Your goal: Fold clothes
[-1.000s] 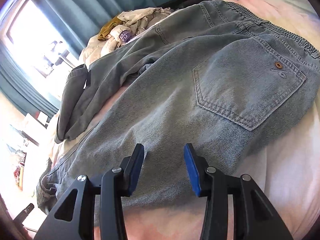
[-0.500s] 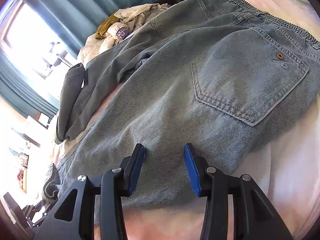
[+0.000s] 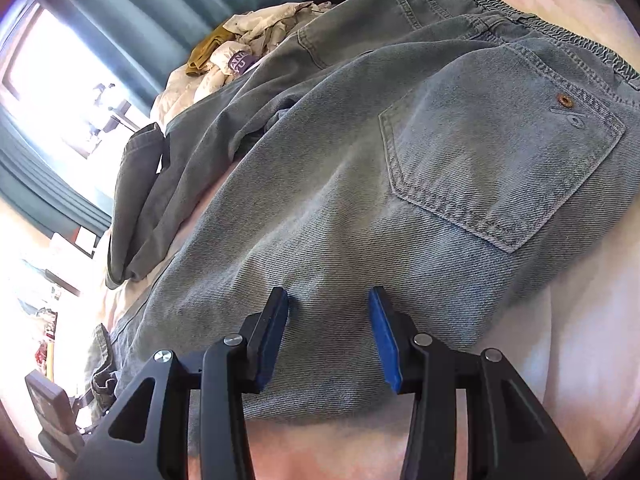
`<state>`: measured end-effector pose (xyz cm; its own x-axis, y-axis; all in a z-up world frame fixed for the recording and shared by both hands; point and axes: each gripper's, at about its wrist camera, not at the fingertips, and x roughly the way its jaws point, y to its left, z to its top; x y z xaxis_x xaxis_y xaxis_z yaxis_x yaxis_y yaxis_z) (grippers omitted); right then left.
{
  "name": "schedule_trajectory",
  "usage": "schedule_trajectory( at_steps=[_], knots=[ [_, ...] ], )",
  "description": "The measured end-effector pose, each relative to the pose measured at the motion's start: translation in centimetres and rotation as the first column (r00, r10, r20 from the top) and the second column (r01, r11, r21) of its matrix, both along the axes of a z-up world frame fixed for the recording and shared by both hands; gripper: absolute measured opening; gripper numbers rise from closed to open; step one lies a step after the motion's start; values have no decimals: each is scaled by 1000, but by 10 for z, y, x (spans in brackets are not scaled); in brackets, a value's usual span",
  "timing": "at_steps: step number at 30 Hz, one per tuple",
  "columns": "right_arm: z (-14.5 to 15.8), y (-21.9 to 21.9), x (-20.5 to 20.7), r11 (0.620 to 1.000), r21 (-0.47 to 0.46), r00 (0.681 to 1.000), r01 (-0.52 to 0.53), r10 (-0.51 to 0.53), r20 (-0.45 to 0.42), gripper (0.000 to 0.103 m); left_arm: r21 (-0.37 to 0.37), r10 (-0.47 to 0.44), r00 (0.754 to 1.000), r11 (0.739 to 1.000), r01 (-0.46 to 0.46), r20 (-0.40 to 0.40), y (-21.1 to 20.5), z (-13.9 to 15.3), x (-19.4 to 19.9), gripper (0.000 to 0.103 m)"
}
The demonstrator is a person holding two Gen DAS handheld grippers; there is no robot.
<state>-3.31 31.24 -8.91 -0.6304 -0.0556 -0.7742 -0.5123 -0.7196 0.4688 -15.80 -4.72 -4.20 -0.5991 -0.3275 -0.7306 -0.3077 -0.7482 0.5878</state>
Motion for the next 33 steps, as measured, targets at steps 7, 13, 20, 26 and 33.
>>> schedule_trajectory(
  at_steps=[7, 13, 20, 26, 33],
  knots=[
    [0, 2, 4, 1000, -8, 1000, 1, -1, -3, 42, 354, 363, 926, 884, -305, -109, -92, 68, 5, 28],
    [2, 2, 7, 1000, -5, 1000, -1, 1, -3, 42, 486, 618, 786, 685, -543, 9, -192, 55, 13, 28],
    [8, 4, 11, 1000, 11, 1000, -1, 1, -8, 42, 516, 627, 769, 619, -591, 129, -216, 33, 32, 31],
    [38, 13, 31, 1000, 4, 997, 7, -7, -79, 42, 563, 588, 809, 663, -493, 17, -198, 73, 70, 31],
    [84, 52, 74, 997, -27, 981, 74, -78, -180, 42, 663, 478, 876, 678, -318, -69, -145, 112, 102, 31]
  ],
)
